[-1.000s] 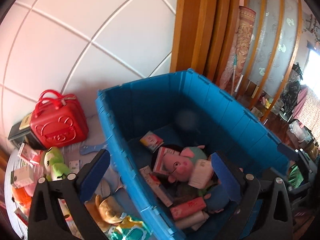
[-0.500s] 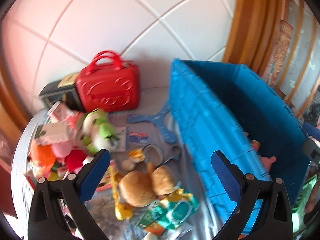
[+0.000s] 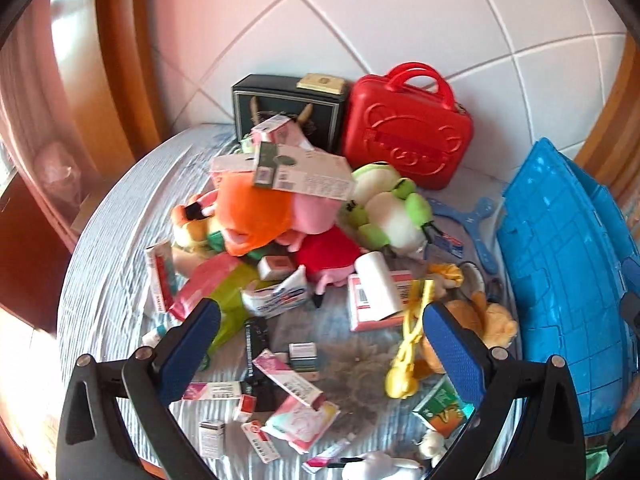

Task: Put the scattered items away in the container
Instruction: 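Withdraw both tools from the crate back over the cluttered table, then grasp the white Tylenol box with the left tool while the right tool grasps the white paper roll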

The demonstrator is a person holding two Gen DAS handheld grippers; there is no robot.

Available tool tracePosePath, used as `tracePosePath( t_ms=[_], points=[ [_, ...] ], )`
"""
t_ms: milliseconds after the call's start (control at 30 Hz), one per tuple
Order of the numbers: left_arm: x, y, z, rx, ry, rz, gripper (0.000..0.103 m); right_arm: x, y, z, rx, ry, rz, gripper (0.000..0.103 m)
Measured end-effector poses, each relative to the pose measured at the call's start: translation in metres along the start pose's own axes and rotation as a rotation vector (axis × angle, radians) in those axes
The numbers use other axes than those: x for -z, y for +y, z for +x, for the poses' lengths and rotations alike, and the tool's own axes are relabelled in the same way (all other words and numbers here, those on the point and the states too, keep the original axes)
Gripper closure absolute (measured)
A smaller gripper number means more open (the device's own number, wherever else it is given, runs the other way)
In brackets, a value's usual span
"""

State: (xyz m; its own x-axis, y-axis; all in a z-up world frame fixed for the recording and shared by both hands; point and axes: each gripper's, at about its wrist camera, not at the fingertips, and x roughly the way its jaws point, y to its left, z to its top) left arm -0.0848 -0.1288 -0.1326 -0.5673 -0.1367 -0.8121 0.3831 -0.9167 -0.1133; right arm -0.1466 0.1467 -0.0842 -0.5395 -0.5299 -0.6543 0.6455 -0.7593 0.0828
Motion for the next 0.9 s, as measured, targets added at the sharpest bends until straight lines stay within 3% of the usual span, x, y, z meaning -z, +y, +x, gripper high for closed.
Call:
tracePosePath(
  t_ms=[300,633,900],
  points=[
    [0.005,0.115,0.023,-0.068,0.049,-0.085,0.0,0.006,0.07,0.091,-0.032,0.098,-0.023,0.0],
    [0.003,0.179,0.065,-0.087,0.088,-0.105,0.0,0.019,0.104,0.16,0.018,0.19,-0.041,0.0],
    [0.007,0.209,0.127,-0.112,0.116,-0.103,0.001,0.034,0.12,0.222,0.06,0.243,-0.092,0.0]
  ],
)
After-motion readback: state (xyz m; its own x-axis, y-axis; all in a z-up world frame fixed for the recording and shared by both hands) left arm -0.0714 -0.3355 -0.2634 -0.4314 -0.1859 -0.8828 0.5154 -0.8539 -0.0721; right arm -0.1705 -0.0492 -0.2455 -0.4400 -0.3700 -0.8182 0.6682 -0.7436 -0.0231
